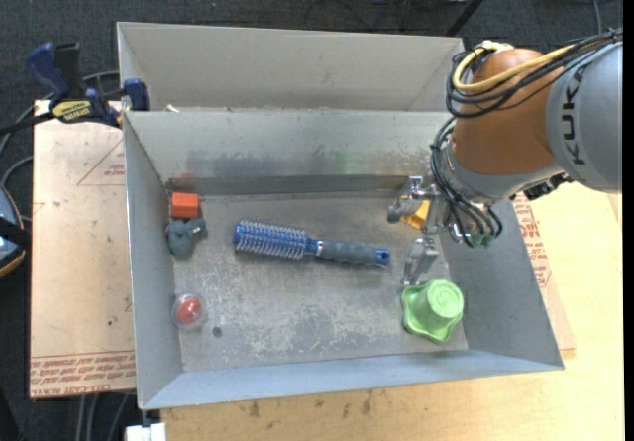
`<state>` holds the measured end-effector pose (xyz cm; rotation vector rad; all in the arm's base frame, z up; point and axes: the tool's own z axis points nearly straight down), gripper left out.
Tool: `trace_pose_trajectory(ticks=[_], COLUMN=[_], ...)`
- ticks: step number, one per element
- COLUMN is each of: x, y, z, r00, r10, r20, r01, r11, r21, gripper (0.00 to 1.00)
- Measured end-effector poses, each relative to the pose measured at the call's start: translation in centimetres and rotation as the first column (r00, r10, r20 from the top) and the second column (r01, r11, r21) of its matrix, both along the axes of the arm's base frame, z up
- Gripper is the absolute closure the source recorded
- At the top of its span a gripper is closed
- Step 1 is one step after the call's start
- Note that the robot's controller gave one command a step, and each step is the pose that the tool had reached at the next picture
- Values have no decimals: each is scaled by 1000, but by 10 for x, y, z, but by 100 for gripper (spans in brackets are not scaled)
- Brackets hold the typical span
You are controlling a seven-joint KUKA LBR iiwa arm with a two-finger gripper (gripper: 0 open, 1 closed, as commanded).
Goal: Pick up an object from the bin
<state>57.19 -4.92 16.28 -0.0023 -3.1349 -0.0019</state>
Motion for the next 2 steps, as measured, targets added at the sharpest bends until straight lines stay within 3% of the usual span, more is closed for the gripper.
trace_pose_trajectory(ticks=[1, 2], x=[5, 7], y=[102, 101], z=[-91, -86], r00=[999, 998], r10=[-53, -57], r20=[15, 20], r01=[53, 57], r11=[999, 998], r21=[-1, 2], gripper=[0, 100])
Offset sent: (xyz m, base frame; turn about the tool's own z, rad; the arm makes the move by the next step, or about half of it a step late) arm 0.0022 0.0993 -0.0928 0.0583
